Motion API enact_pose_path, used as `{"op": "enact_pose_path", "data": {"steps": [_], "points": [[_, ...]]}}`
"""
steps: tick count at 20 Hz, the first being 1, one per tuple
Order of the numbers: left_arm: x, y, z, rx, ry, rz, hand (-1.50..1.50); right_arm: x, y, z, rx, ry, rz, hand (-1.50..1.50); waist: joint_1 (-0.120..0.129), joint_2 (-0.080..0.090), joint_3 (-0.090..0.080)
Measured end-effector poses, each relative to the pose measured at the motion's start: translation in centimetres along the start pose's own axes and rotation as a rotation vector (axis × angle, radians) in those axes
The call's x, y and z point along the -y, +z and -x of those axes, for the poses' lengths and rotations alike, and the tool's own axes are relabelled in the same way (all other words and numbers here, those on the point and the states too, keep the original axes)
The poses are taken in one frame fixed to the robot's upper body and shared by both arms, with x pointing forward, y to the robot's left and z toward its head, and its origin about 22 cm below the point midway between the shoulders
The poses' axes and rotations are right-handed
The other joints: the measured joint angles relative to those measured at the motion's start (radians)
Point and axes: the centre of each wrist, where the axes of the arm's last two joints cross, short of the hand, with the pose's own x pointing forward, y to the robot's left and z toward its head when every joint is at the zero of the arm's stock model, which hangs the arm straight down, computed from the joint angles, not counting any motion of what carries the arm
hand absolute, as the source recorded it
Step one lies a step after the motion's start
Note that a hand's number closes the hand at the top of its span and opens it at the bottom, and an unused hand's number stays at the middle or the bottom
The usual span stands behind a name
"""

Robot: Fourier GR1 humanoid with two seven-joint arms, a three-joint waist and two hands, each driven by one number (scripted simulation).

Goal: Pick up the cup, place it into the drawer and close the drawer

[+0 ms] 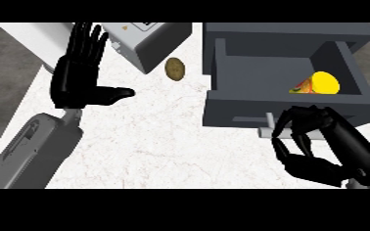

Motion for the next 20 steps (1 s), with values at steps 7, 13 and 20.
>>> {"op": "enact_pose_path", "data": {"steps": [7,13,20], "points": [[-3.9,3.1,-0.8,-0.002,-0.004,-0.012,-1.5,-3.2,-2.1,2.7,-0.038,0.242,-0.095,1.5,-0.006,0.003,0.0],[-6.8,5.2,-1.6,0.004,-0.004,-0.031,-1.5,-5.4,-4.0,6.2,-0.076,0.314,-0.13,-1.5,-0.017,0.004,0.0],[-9.2,6.8,-1.7,0.008,0.001,-0.038,-1.5,-7.2,-6.7,10.2,-0.146,0.391,-0.196,-1.5,-0.019,0.005,0.0]]}}
